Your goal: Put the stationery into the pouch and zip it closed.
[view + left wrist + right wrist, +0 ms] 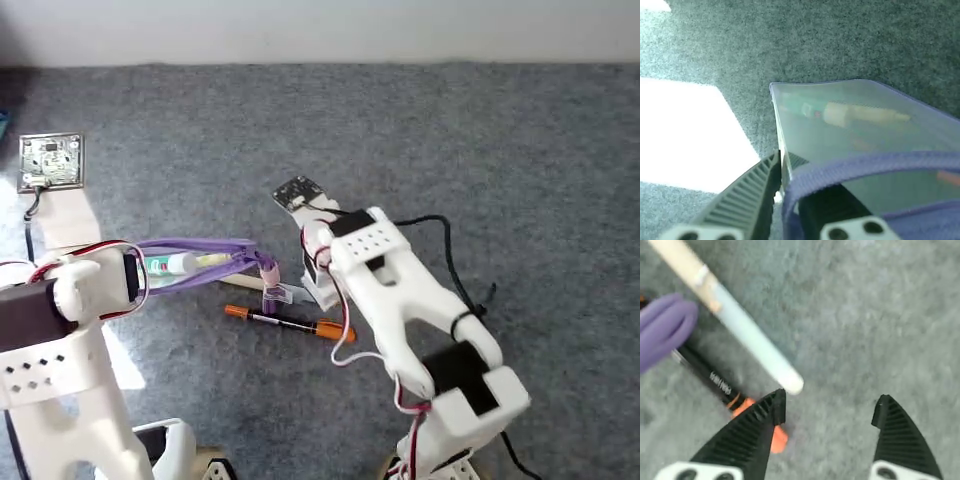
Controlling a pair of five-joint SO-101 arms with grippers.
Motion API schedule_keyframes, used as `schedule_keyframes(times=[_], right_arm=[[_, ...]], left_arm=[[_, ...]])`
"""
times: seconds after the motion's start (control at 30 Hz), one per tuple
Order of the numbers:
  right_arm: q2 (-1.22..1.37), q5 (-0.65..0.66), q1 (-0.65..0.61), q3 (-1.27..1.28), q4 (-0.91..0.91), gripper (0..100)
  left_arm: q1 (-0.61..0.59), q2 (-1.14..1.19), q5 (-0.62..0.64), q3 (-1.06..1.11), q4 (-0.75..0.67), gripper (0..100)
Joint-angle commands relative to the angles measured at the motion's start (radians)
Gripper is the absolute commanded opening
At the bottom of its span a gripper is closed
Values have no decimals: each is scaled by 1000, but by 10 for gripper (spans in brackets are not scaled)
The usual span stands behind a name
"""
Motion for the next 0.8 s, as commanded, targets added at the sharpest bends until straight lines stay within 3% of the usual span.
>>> schedule_keyframes(times=[0.0,0.13,0.63,0.77], right_arm=[[44,15,2,-117,59,285],[74,68,-24,-146,130,285],[237,77,-64,-149,-13,283],[246,78,-50,-149,-38,158]], left_arm=[[-5,-2,15,-13,-14,12],[-5,-2,15,-13,-14,12],[-5,-2,15,-13,-15,12],[-5,-2,15,-13,-14,12]])
